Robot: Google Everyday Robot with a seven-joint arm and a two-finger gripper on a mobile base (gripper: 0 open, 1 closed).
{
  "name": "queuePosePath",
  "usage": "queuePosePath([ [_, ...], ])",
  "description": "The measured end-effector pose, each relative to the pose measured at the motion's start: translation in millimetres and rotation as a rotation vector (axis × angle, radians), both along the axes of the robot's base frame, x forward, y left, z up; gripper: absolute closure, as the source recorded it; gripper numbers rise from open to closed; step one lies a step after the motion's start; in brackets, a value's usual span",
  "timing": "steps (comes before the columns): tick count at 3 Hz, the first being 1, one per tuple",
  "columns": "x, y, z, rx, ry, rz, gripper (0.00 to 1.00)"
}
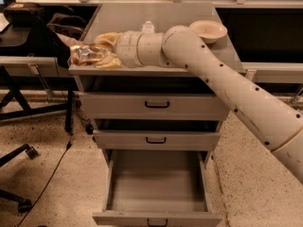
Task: Pick orange can from bottom drawer and place on counter
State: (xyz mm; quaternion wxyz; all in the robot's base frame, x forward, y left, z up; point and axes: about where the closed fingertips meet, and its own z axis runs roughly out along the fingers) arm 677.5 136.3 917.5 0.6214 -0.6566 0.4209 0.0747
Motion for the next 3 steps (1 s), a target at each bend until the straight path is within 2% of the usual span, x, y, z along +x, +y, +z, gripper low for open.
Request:
queuePosePath([
  [2,68.8,-30.9,-15.5,-0.073,0.028,-0.129,1.00],
  [3,105.3,-31.8,-30.8,-0.122,0.067,-0.147,1.00],
])
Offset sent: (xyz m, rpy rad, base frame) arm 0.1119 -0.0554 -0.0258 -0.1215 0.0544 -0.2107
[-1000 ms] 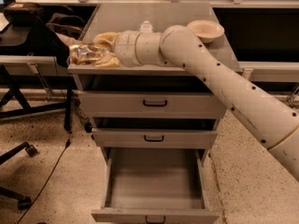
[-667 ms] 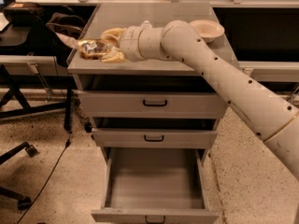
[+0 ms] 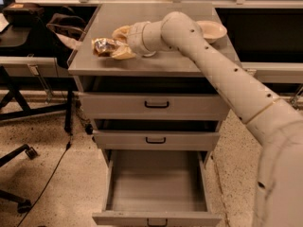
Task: Pick orange can from bottom drawer and place on counter
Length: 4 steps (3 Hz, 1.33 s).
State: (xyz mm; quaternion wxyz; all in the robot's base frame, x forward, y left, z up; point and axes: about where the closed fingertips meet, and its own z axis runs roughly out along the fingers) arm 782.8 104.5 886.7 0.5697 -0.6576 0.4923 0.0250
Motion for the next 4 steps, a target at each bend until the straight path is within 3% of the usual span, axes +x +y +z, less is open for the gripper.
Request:
queuePosePath([
  [1,18.6,6.2,-4.1,-0.018,0.016,0.013,1.00],
  [4,20.4,5.8,-0.6,-0.015,0.014,0.011,0.34],
])
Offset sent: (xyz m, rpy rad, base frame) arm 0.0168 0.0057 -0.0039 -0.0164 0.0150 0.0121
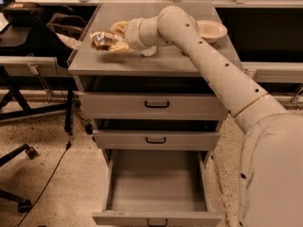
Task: Pick orange can from bottom drawer and place on counter
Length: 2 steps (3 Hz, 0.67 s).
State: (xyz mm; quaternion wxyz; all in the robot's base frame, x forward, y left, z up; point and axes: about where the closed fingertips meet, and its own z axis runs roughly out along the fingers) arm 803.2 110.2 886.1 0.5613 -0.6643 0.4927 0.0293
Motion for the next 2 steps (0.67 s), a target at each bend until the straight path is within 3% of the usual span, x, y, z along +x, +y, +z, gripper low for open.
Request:
queuePosePath([
  [1,0.0,0.0,0.0,0.000,0.000,0.000,0.04],
  [2,0.0,0.1,-0.1,0.000,0.000,0.000,0.00],
])
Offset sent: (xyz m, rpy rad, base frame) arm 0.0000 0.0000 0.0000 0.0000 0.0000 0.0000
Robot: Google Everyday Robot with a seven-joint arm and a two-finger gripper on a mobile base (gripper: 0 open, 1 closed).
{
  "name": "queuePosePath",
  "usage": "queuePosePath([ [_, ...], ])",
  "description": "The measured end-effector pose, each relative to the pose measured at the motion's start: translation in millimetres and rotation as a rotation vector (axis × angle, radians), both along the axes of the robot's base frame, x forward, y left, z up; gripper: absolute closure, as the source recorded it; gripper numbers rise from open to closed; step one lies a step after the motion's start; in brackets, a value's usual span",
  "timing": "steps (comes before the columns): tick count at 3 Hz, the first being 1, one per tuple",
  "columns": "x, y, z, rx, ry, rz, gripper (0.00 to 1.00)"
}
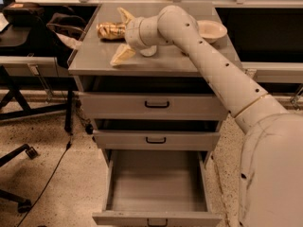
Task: Pick orange can from bottom drawer and place on counter
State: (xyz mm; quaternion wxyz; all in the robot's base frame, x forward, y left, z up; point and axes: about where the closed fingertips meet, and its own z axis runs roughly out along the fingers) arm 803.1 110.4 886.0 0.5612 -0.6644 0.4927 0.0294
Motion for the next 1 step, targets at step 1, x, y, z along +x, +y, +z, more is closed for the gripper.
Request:
queuePosePath([
  [1,0.0,0.0,0.0,0.000,0.000,0.000,0.00],
])
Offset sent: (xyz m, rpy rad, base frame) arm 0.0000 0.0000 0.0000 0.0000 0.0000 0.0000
